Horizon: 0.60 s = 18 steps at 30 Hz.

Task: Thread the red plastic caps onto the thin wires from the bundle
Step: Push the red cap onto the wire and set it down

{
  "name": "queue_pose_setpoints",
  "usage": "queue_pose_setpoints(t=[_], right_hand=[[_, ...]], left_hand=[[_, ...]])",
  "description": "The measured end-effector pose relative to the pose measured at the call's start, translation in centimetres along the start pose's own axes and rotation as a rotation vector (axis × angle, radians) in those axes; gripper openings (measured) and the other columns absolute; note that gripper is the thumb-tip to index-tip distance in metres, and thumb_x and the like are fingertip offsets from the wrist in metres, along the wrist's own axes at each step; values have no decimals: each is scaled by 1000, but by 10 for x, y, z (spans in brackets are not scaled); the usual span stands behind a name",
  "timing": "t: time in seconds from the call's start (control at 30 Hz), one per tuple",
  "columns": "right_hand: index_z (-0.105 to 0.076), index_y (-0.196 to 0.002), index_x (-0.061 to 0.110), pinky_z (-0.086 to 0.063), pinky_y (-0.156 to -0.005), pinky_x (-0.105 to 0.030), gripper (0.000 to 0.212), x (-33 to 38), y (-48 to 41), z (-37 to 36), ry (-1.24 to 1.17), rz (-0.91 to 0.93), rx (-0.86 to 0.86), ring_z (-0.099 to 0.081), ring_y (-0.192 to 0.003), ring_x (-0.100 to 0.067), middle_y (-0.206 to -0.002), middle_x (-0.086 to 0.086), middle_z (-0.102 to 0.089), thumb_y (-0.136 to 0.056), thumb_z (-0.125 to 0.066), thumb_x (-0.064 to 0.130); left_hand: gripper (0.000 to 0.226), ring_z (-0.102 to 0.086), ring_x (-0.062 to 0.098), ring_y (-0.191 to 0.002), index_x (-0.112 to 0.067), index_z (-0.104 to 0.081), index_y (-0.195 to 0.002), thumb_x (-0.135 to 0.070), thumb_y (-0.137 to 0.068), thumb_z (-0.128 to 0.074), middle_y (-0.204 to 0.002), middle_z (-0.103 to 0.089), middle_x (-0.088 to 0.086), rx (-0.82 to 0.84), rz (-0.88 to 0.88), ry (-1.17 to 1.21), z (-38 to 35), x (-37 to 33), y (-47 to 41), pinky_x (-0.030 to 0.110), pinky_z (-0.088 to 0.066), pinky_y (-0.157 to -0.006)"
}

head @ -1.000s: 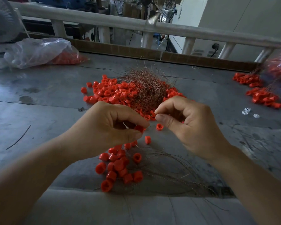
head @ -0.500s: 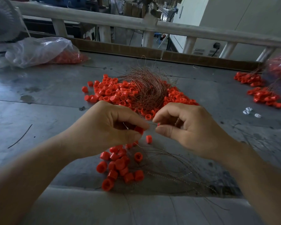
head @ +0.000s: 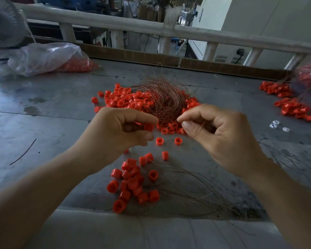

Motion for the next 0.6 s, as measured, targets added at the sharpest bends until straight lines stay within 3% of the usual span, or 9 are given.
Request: queue_pose_setpoints(t=[0.17,0.4,0.6], right_hand=[[-59,-72,28,-37,-53,-8,10,2,-1,3,-42,-6,-63,-53,-57,-2,-64,13,-59,-79,-61,22],[-58,-72,28,-38,-57,-12,10,-1,1,-7,-48,-26,-9,-53,-65,-6,-70,8,-58,-79,-60,23],[-56,-72,30,-39,-57,-10,13,5,2,-9,-60,-4,-40,-52,-64,-2,-68,12,-57,-80,-60,21]], left_hand=[[28,-69,9,-66,-30,-72,-75,-17,-50,-69,-75,-72,-6,5,6,56,-4,1,1,12,-51,-61],[26,-70,13,-70,-31,-72,-72,-18,-50,-69,-74,-72,-5,53,-3,87,-6,-2,4,13,-53,-62],[36,-68,13,-68,-35,-71,-77,-40,-42,-72,-74,-70,-6,31,-12,69,-9,-3,3,25,-58,-64]])
Point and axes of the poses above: each hand's wrist, its own y-axis away from the middle knuckle, its own z-axis out of the back of the hand, x = y × z, the point moved 8 cm from there along -y, towards the middle knuckle
